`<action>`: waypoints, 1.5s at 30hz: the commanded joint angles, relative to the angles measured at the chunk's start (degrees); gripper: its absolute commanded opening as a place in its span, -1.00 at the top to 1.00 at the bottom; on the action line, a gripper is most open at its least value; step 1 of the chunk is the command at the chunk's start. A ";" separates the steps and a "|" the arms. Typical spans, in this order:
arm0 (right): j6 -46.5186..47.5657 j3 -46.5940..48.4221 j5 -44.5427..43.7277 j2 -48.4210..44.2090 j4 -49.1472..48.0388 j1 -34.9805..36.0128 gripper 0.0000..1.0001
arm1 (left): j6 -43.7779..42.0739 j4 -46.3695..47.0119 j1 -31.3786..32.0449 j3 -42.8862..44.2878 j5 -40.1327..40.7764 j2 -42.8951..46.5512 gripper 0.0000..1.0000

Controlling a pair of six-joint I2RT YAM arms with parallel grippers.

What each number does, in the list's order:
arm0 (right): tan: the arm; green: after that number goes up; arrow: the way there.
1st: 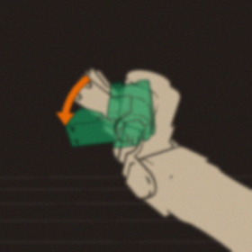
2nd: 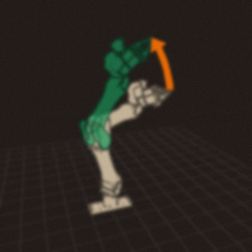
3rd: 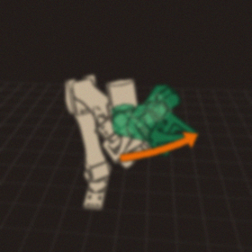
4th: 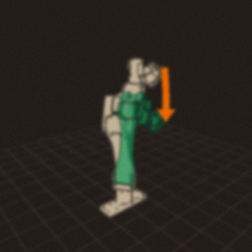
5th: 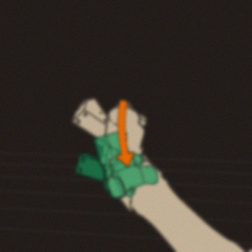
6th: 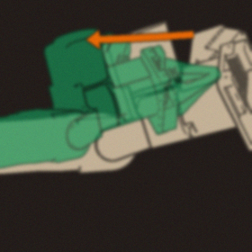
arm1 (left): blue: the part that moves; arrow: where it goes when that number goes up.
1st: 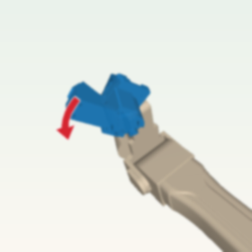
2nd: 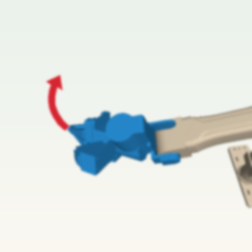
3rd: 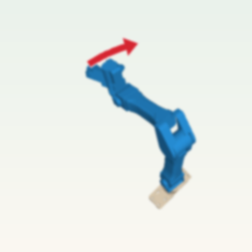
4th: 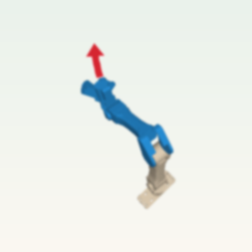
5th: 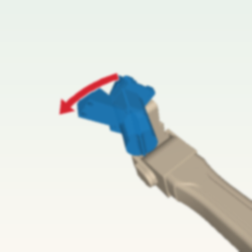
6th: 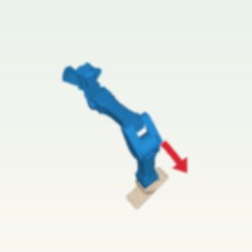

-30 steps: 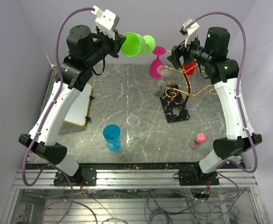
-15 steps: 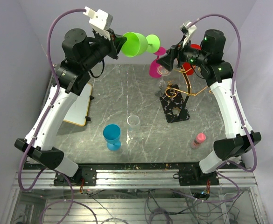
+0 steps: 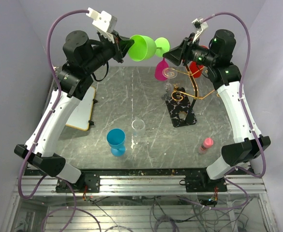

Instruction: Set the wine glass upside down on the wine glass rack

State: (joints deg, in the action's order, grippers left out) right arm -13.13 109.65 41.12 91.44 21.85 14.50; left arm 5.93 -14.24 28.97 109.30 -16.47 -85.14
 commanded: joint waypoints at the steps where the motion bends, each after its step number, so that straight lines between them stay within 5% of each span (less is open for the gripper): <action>1: -6.27 -1.83 0.18 0.29 -4.06 0.01 0.21 | 0.82 4.26 0.38 -0.35 -2.96 1.73 0.86; 14: -10.64 -4.45 2.31 0.85 -8.58 -1.70 0.39 | 0.13 4.22 0.38 -1.83 -5.19 2.87 0.86; 22: -11.70 -5.43 2.72 0.51 -9.98 -2.06 0.99 | -0.23 3.72 0.38 -2.36 -5.65 3.45 0.86; 26: -11.12 -5.49 1.41 -0.34 -8.97 -2.77 1.00 | -0.66 3.30 0.38 -2.77 -6.32 3.32 0.83; 36: -9.30 -4.67 1.83 -1.07 -7.78 -8.47 1.00 | -3.58 -0.18 0.25 -3.65 -7.17 4.91 -0.16; 45: -2.92 -3.63 -3.49 -3.00 -3.29 -13.39 1.00 | -6.29 -5.68 -0.79 -4.39 -7.38 8.13 -0.61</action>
State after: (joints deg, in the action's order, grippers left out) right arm -19.70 104.44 40.93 91.09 16.64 2.76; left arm 1.98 -17.04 28.84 105.58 -22.79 -79.61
